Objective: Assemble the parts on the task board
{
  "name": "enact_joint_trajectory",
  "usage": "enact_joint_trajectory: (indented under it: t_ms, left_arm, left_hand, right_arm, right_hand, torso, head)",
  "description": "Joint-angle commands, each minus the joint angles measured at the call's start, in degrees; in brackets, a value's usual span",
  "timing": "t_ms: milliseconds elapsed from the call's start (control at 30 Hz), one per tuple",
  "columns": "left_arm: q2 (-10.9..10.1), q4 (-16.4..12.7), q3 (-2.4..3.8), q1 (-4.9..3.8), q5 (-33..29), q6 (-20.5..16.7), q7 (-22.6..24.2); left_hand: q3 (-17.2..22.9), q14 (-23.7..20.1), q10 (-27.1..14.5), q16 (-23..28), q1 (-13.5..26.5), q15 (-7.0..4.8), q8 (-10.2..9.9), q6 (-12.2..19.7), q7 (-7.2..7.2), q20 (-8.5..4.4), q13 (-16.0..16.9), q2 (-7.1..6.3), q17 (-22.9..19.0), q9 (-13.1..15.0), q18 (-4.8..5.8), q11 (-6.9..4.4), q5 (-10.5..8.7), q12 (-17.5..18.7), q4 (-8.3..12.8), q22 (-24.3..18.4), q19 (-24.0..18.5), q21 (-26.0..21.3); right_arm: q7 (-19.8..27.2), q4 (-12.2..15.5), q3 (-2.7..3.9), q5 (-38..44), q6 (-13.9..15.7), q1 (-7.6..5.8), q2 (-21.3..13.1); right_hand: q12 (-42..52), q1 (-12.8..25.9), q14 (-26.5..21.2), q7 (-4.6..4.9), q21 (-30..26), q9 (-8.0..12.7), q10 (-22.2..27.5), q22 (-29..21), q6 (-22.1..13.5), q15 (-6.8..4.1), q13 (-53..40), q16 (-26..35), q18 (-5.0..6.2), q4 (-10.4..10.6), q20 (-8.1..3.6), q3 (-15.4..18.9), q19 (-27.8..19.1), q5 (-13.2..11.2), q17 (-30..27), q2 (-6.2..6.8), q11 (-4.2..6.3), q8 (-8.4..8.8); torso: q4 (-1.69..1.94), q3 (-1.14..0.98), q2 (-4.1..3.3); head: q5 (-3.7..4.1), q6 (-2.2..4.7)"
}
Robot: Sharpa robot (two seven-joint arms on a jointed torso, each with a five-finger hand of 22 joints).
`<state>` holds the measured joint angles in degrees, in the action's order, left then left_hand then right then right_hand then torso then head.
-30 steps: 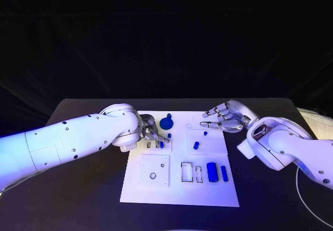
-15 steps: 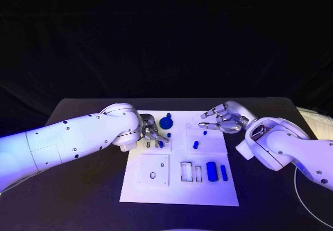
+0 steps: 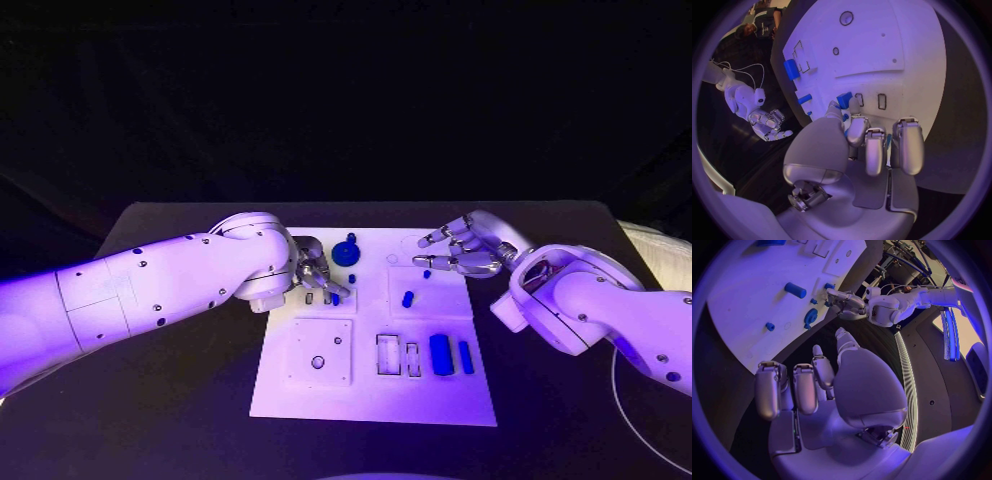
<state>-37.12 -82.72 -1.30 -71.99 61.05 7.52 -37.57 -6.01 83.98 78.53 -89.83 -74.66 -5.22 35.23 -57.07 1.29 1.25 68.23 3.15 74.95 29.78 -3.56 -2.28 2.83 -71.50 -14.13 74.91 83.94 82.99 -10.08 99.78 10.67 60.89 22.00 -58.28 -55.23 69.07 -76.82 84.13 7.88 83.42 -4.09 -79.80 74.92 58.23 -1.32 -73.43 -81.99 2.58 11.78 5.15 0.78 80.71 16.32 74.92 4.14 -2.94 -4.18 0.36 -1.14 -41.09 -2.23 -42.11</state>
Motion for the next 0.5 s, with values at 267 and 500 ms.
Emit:
enact_joint_trajectory:
  t_ms: [267, 500]
  left_arm:
    - [0.2, -0.1, 0.0, -0.04, -0.6, -0.2, -0.1]
    - [0.1, -0.3, 0.0, -0.04, -0.7, -1.4, 0.0]
  left_hand:
    - [27.4, 6.0, -1.2, -0.2, -7.6, 0.03, -1.4, 3.3, 1.28, -0.24, -2.2, -6.24, 15.1, 1.0, 0.88, 0.18, 7.14, 2.8, 3.3, 4.9, 0.5, -0.3]
    - [42.0, 6.0, -0.8, -0.2, -1.7, 0.14, 0.1, 3.4, 1.13, 0.06, -2.5, -11.84, 15.1, 3.3, 0.92, 0.3, 6.59, 3.0, 4.9, 5.1, 0.5, -0.4]
  right_arm:
    - [0.1, -0.1, 0.0, -0.3, -0.6, 0.08, 0.1]
    - [0.1, -0.2, 0.0, -0.4, -0.5, 0.08, 0.1]
  right_hand:
    - [-0.2, -0.1, 2.8, -0.08, -0.3, -0.1, 0.4, 1.5, 0.3, 0.08, 0.1, 0.2, 0.7, 0.1, 0.04, 0.5, -0.4, 0.4, 0.0, -0.65, 0.06, -0.24]
    - [-0.2, -0.1, 2.8, -0.08, -0.3, -0.1, 0.4, 1.5, 0.3, 0.08, 0.1, 0.2, 0.7, 0.1, 0.04, 0.5, -0.4, 0.4, 0.0, -0.65, 0.06, -0.24]
  torso:
    - [0.02, -0.04, -0.02]
    - [0.01, -0.03, 0.02]
  head:
    - [-0.03, -0.35]
    - [-0.12, -0.52]
